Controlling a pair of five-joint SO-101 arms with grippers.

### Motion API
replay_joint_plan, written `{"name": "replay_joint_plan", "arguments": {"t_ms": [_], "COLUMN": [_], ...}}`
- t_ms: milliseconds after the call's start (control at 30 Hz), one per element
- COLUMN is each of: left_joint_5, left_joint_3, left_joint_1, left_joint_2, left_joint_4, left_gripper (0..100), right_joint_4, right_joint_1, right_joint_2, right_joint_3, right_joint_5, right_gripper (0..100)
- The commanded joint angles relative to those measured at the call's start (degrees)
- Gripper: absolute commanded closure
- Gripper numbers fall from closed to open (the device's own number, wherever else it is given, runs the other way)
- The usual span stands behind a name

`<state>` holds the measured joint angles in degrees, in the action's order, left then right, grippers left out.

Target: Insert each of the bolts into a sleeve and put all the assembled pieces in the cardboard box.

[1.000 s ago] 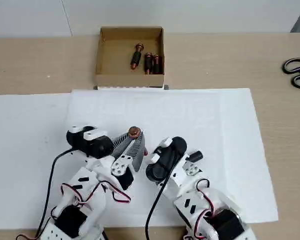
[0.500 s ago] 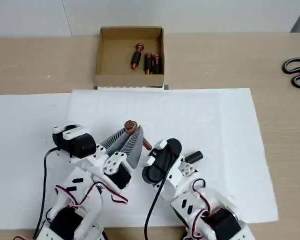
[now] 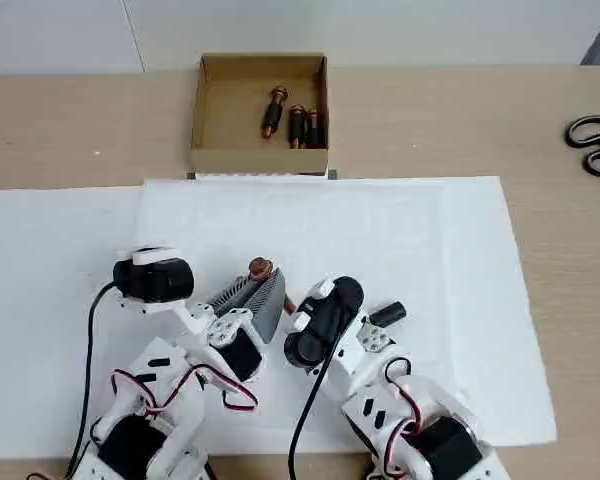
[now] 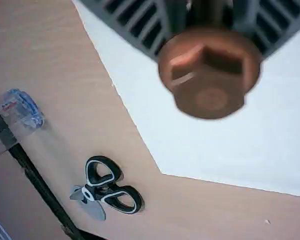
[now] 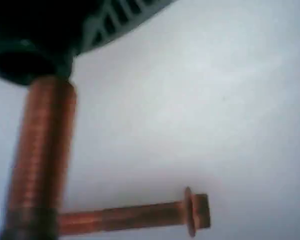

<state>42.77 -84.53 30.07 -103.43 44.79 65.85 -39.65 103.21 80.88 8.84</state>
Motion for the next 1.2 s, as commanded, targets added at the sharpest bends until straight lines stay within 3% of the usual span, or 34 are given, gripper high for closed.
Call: {"name": "replay_joint_plan", "arguments": {"t_ms": [0, 400, 667, 1167], "left_joint_5": [0.4, 1.8, 2.5, 2.3], "left_joint_3": [3.2, 0.7, -2.2, -2.0], "left_joint_1": [0.1, 0.4, 0.4, 0.5], "left_joint_2": [-0.5, -0.6, -0.5, -0.6], "left_joint_4": [-0.4, -0.5, -6.2, -3.3], "left_gripper": [99, 99, 99, 99], "right_joint_4": [-1.5, -3.6, -3.2, -8.7], "right_joint_1": [0.0, -0.3, -0.5, -1.9], "right_joint_2": [0.5, 0.5, 0.5, 0.5], "right_joint_3": [-0.8, -0.6, -0.7, -0.5], "right_joint_5": [-0.3, -0.4, -0.5, -0.4], "right_gripper": [99.6, 99.6, 99.6, 99.6]}}
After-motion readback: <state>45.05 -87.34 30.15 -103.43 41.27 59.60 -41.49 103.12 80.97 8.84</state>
